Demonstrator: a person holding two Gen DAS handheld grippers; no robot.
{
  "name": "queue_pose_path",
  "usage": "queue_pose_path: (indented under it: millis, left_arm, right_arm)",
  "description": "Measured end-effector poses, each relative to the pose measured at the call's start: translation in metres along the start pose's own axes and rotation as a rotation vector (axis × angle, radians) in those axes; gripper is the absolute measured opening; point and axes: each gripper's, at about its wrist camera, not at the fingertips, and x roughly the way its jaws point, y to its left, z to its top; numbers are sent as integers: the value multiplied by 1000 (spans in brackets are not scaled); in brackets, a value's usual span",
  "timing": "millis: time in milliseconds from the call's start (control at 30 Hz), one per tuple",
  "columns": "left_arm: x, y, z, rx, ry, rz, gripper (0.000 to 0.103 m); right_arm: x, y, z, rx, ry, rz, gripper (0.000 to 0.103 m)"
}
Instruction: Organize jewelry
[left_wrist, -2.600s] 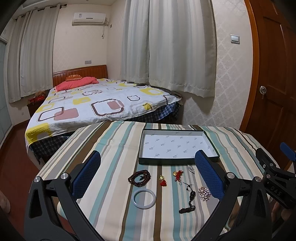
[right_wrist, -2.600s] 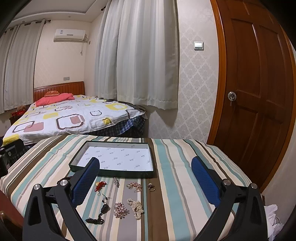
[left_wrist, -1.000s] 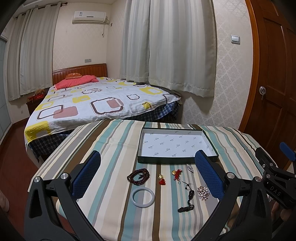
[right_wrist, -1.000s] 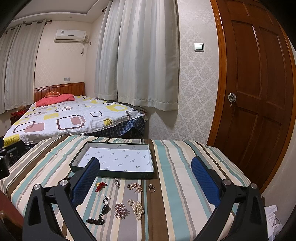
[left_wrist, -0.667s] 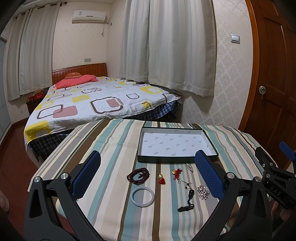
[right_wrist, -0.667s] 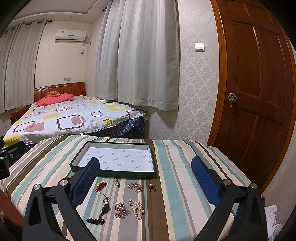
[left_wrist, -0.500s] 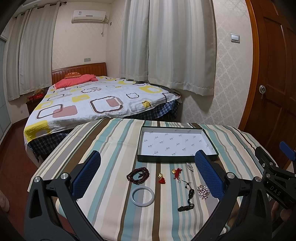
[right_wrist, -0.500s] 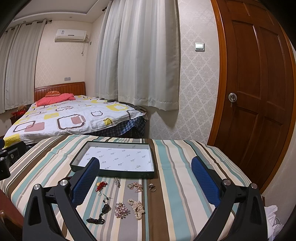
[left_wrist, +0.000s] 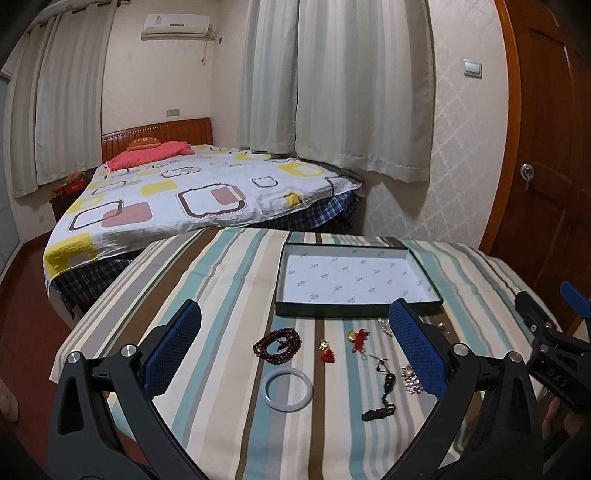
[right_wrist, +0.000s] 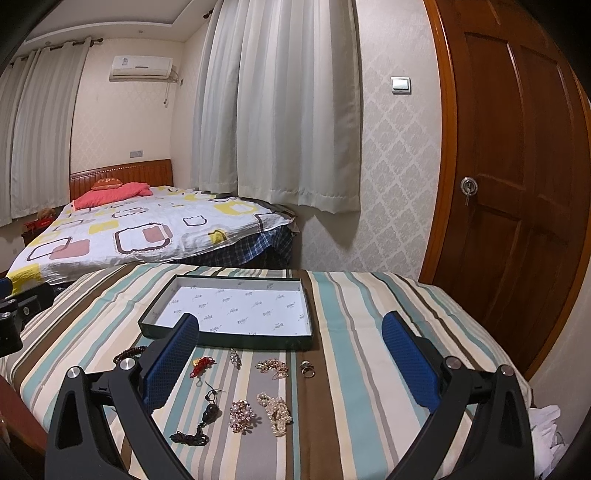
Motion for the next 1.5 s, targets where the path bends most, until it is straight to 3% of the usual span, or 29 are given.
queue_pose_path:
  millis: [267, 633, 1000, 1333, 1433, 1500]
  left_arm:
    - [47, 11, -25, 3, 78, -2, 99]
    - [120, 13, -76, 18, 245, 0, 99]
    - [172, 18, -107, -6, 428, 8, 99]
    - [177, 16, -114, 13, 423, 24, 99]
    - [175, 17, -112, 7, 410, 23, 87]
    - [173, 16, -111, 13, 398, 18, 71]
  right_arm:
    - [35, -4, -29, 10, 55, 26, 97]
    - [97, -5, -83, 14, 207, 55, 97]
    - [123, -5, -101, 21, 301, 63, 97]
    - [131, -11, -106, 39, 342, 66, 97]
    - [133, -14, -108, 58, 354, 75, 96]
    - [134, -15, -108, 58, 362, 77, 96]
